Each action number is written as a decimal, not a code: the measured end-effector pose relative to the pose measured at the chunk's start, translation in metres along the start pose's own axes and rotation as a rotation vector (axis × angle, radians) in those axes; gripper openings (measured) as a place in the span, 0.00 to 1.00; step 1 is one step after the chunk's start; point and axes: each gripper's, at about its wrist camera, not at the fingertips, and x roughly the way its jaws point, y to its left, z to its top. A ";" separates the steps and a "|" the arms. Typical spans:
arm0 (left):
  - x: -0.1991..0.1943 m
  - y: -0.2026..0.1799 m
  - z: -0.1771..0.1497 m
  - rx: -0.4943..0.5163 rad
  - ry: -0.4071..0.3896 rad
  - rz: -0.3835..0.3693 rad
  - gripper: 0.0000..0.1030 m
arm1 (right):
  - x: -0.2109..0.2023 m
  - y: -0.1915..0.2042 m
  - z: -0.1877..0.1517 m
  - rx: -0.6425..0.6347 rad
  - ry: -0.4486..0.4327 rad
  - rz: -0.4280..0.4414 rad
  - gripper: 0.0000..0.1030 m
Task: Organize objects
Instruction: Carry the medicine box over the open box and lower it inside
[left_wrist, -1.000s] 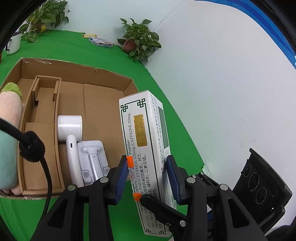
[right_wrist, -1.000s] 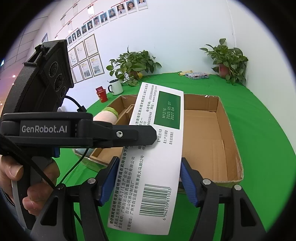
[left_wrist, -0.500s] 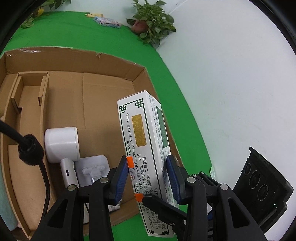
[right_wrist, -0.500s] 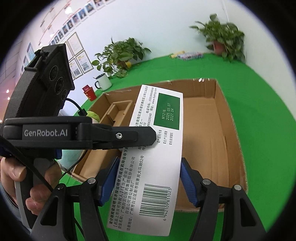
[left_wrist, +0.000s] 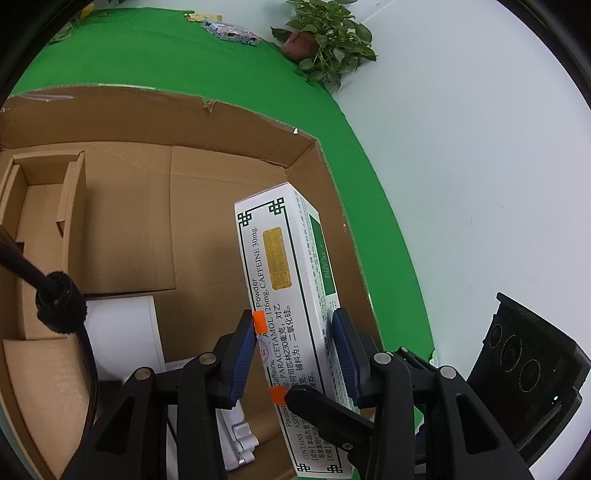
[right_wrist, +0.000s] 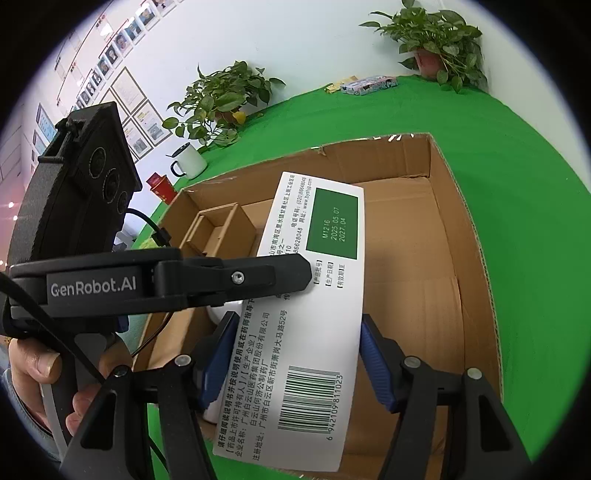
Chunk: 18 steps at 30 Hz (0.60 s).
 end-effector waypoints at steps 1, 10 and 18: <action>0.005 0.003 0.000 -0.006 0.007 0.003 0.38 | 0.005 -0.004 -0.002 0.002 0.005 0.001 0.61; 0.046 0.018 0.000 -0.016 0.060 -0.003 0.38 | 0.028 -0.027 -0.014 -0.001 0.075 -0.027 0.61; 0.056 0.017 0.003 -0.003 0.071 0.025 0.43 | 0.031 -0.030 -0.019 -0.007 0.070 -0.087 0.61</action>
